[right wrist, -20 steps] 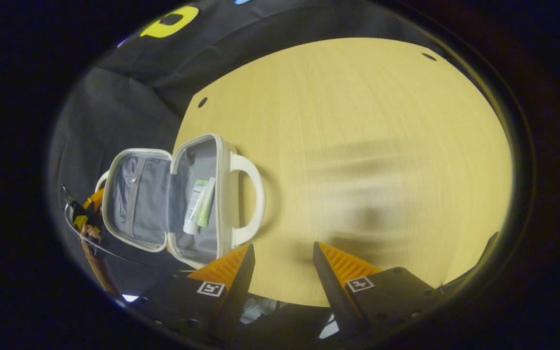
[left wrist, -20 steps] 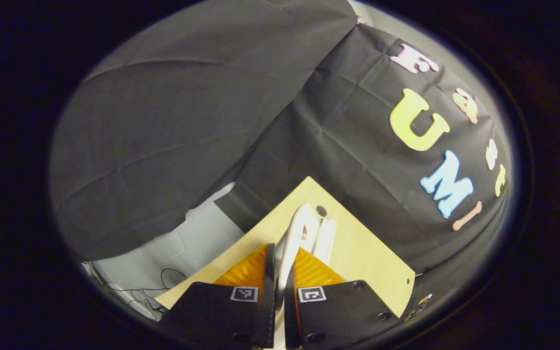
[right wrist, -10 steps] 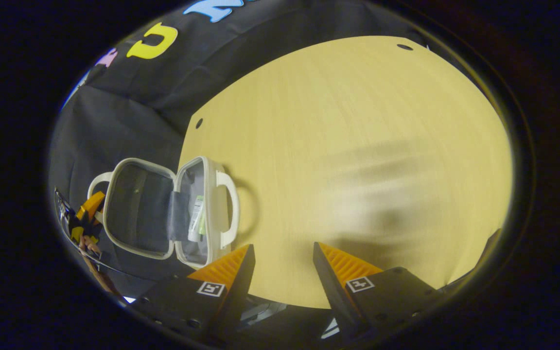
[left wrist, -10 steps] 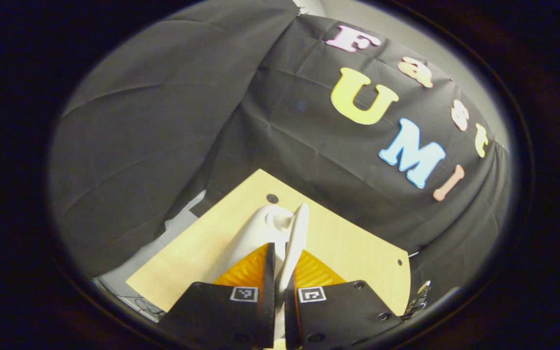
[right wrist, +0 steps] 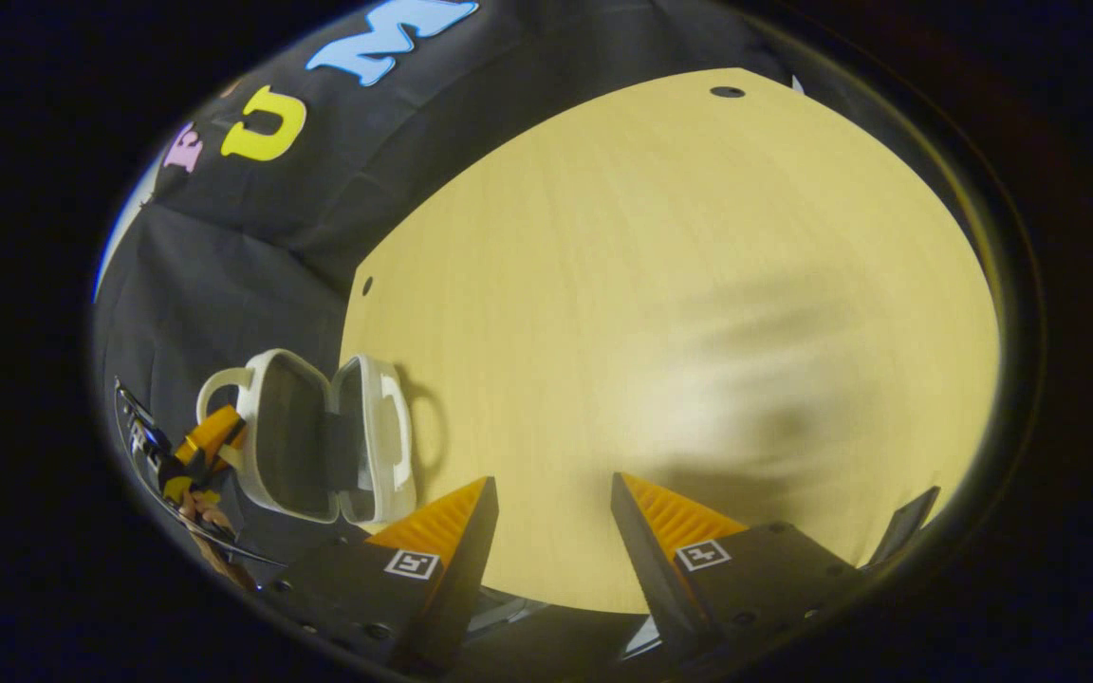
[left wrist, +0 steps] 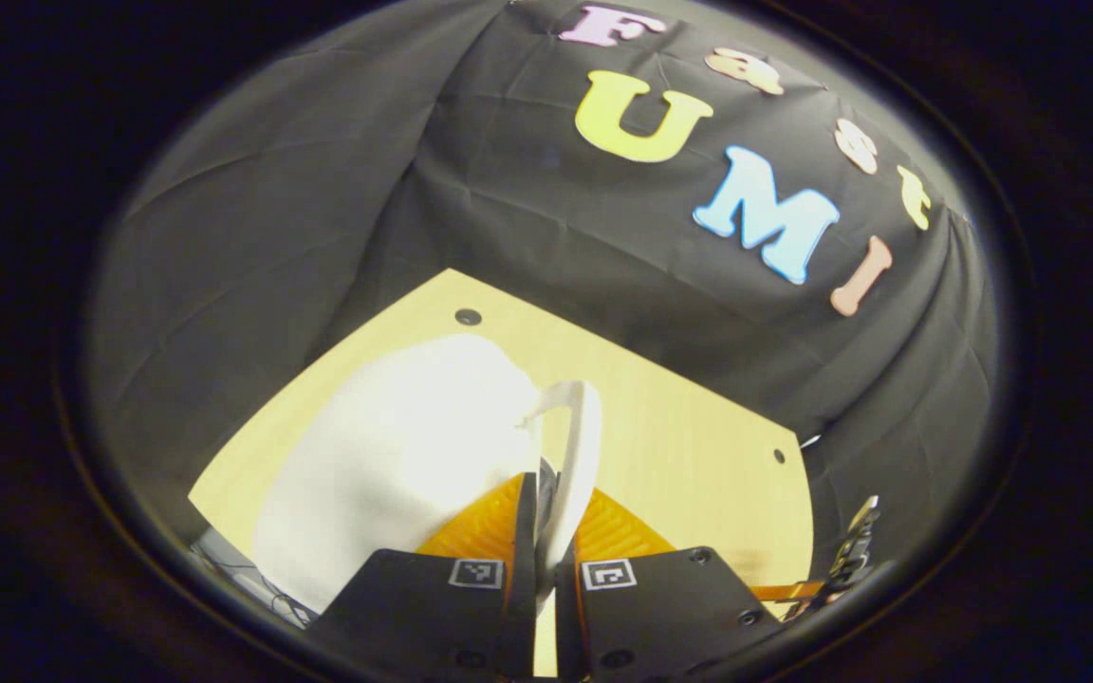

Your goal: First open the suitcase, pack the skin care products into it, and then close the suitcase.

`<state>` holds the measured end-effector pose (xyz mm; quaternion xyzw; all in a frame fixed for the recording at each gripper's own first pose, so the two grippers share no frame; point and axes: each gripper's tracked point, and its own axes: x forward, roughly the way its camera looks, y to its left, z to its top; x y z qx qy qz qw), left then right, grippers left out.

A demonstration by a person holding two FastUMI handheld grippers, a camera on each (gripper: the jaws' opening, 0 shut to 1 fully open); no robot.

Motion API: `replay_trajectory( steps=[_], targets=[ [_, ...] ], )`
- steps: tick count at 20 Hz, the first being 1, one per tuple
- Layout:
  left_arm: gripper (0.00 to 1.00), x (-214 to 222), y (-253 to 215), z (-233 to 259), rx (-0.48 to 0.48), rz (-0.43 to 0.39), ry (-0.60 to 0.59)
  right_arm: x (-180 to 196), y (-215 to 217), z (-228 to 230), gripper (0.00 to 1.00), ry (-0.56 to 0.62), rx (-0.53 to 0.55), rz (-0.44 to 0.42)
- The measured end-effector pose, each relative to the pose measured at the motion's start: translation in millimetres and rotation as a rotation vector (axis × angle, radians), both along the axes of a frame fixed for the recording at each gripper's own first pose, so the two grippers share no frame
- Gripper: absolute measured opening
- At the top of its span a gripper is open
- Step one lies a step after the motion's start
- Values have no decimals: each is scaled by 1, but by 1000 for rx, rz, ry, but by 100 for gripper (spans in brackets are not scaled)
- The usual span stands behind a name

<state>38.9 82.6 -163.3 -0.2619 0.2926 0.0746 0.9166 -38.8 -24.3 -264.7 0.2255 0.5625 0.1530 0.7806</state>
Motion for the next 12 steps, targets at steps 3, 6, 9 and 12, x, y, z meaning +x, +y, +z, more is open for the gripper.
replay_trajectory(
  steps=[3,6,9,12],
  targets=[
    [16,9,-39,-43,52,-56,64,1,-23,4,75,-10,-12,-30],
    [16,4,-70,-96,146,-168,170,6,-43,6,75,-11,-7,-69],
    [16,-15,-74,-147,250,-278,309,10,-47,11,75,-17,3,-80],
    [16,-29,-60,-163,293,-314,354,9,-37,6,75,-23,-10,-60]
  ],
)
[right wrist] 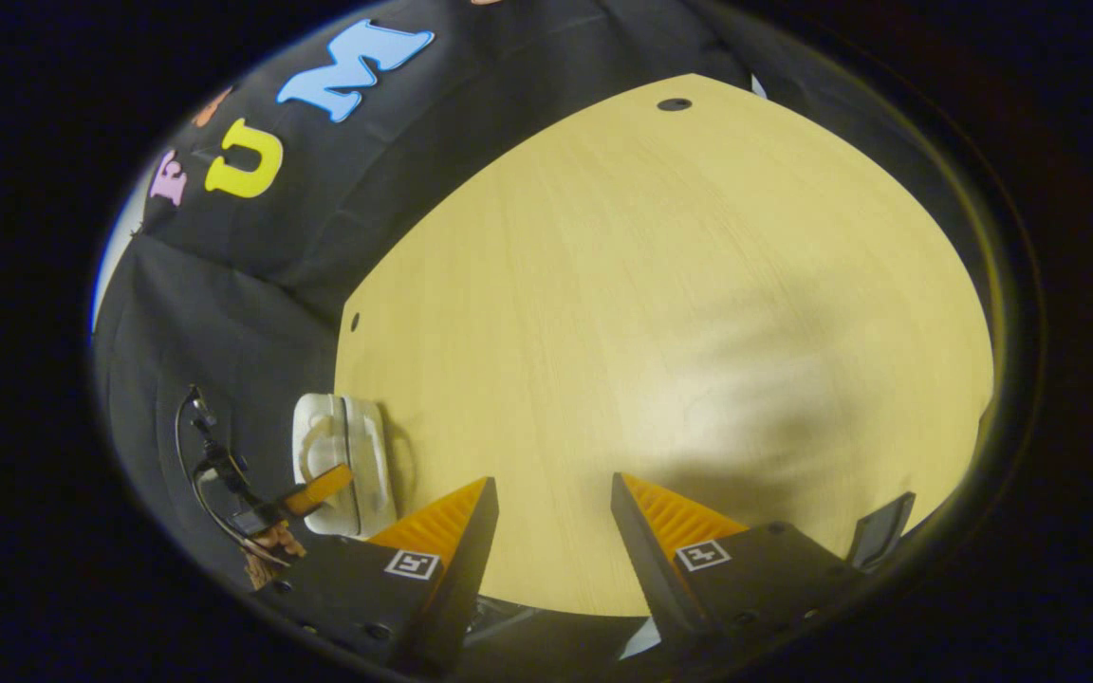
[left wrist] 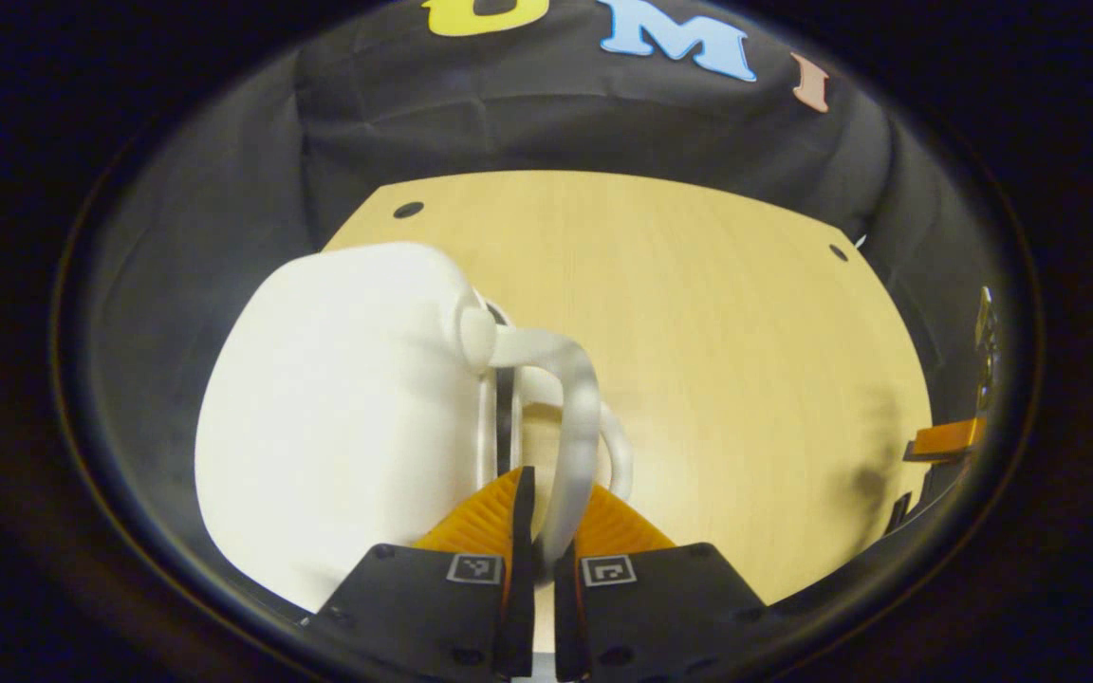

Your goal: First open the suitcase, pack the skin care products into it, and then close the suitcase.

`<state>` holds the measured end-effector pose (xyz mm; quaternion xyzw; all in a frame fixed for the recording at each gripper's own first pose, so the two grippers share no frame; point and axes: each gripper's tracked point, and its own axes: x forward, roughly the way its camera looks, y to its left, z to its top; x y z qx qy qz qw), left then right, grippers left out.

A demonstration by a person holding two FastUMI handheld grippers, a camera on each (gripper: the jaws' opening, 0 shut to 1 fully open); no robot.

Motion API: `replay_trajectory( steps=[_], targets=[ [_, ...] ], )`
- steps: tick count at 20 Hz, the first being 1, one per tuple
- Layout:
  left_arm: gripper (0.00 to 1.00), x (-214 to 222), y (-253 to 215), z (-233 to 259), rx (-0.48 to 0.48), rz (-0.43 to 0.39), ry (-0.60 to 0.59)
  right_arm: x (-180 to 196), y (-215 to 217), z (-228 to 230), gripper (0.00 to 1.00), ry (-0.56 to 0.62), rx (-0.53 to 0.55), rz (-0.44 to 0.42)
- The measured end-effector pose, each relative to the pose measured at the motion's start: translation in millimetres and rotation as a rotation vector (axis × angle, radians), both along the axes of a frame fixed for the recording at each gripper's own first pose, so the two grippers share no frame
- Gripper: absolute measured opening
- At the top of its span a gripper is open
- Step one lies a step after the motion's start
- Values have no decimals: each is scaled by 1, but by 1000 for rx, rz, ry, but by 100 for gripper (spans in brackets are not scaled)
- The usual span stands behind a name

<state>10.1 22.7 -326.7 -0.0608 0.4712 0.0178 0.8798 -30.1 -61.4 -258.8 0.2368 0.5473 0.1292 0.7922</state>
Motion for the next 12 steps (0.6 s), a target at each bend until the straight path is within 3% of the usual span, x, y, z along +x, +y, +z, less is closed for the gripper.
replay_trajectory(
  steps=[3,5,7,8,10,12],
  targets=[
    [17,-2,2,9,36,-29,-47,-2,18,-8,75,-1,-12,29],
    [39,3,-14,26,-50,4,-132,-2,30,-7,75,-14,-9,34],
    [83,11,-18,52,-66,58,-227,1,30,1,75,-53,-31,32],
    [95,16,-16,68,-43,69,-272,7,27,8,75,-86,-55,30],
    [95,28,-10,105,15,71,-345,30,17,30,75,-194,-119,10],
    [95,50,-2,172,92,69,-485,65,-8,71,75,-403,-262,-13]
  ],
)
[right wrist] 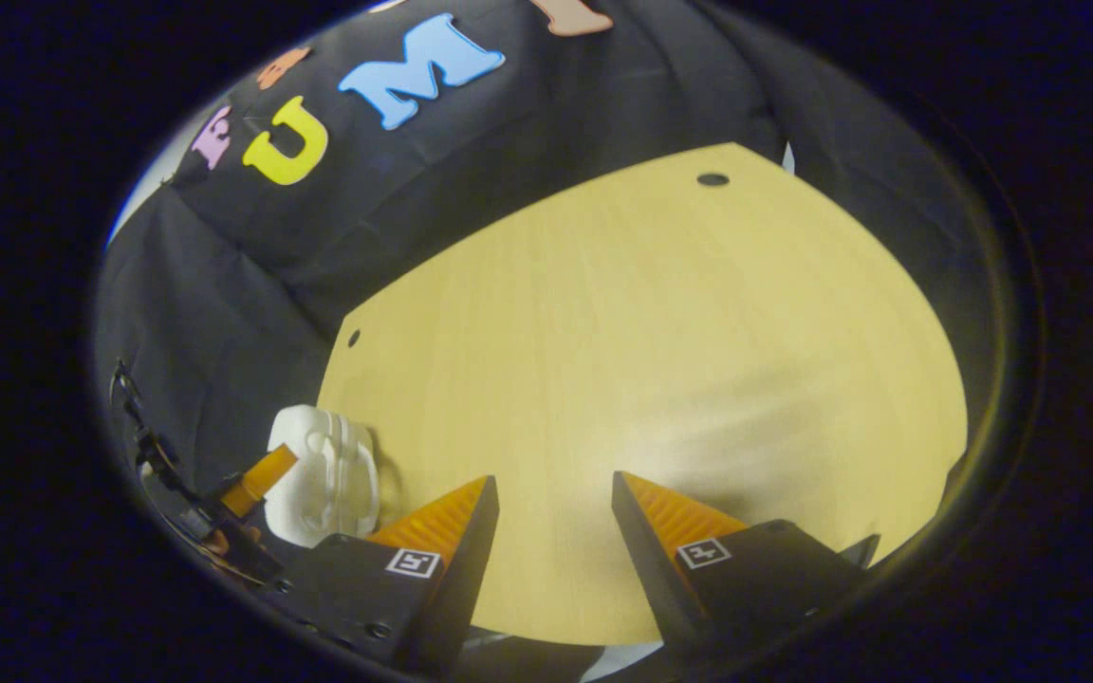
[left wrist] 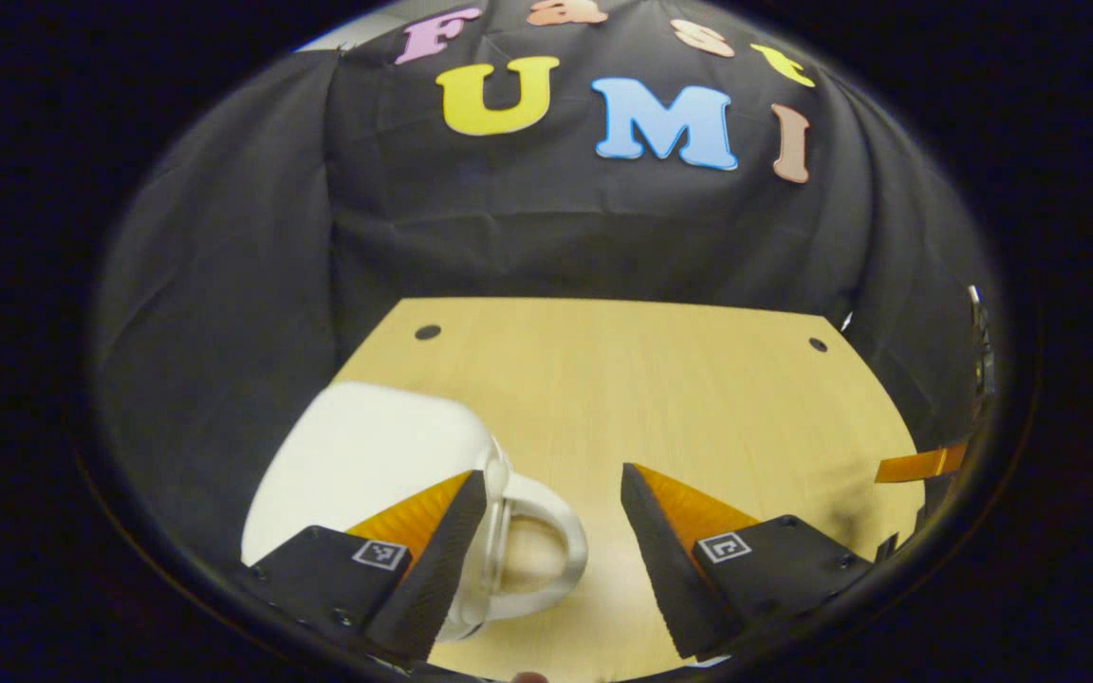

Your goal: First open the suitcase, pack the skin care products into it, and then close the suitcase.

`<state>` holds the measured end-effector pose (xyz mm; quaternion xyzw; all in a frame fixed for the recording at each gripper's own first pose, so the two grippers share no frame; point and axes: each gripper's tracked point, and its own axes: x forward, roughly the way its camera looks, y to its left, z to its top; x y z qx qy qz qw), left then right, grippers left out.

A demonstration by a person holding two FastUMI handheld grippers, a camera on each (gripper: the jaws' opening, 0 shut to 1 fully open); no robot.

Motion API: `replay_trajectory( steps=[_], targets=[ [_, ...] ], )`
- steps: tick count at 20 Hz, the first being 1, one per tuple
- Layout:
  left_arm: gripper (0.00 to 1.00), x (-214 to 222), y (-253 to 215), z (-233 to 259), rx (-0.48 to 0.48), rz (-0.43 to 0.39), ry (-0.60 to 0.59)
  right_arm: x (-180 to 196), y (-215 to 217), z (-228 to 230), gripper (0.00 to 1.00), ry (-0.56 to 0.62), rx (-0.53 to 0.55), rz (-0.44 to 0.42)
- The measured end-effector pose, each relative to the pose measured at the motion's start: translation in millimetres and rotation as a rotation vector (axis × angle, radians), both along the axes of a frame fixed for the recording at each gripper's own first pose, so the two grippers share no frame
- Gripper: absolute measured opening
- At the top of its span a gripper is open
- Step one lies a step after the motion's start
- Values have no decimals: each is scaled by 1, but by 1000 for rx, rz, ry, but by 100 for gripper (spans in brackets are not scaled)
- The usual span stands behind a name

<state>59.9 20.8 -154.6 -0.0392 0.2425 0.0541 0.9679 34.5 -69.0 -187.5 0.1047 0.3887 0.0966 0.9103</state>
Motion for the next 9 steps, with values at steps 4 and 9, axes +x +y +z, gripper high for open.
replay_trajectory(
  steps=[4,9],
  targets=[
    [94,40,-22,133,183,17,-448,65,-44,119,75,-542,-234,-73],
    [95,46,-127,167,159,-76,-684,74,-63,170,80,-822,-302,-85]
  ],
)
